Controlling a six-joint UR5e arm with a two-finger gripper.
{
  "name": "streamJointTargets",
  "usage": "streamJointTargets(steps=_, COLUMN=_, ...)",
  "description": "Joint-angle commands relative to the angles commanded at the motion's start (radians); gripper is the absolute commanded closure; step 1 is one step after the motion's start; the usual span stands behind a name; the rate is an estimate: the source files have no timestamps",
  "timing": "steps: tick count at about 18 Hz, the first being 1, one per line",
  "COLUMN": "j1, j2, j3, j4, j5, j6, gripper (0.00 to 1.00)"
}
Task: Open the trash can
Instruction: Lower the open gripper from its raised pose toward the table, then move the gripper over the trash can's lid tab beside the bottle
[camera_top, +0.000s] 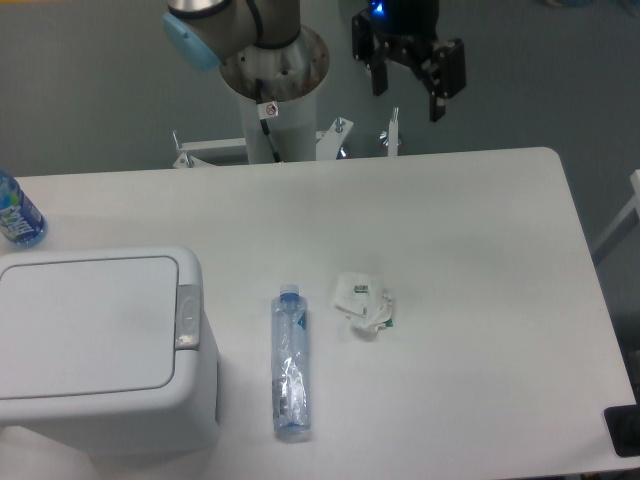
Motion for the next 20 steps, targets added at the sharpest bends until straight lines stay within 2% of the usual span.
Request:
streamJointTargets(steps=8, j1=0.0, j2=-0.015, j3=0.006, j4=0.011, j5=-0.025, j6=-0.035, gripper=0.0)
streamJointTargets(steps=11, j1=-0.005, j2=-0.034, j3=0.003, j4=0.054, j5=-0.061, j6=-0.159, gripper=0.0)
streamJointTargets(steps=15, j1=-0.02, j2=-0.061, j3=0.005, j4=0.072, j5=-0.115, j6=-0.346, gripper=0.0)
streamJointTargets(steps=16, j1=-0.029, j2=-0.072, j3=0.003, j4=0.102, j5=-0.12, j6=-0.392, gripper=0.0)
streamJointTargets(steps=20, j1=-0.147, j2=-0.138, j3=0.011, j4=0.176, j5=-0.121, j6=-0.702, gripper=0.0)
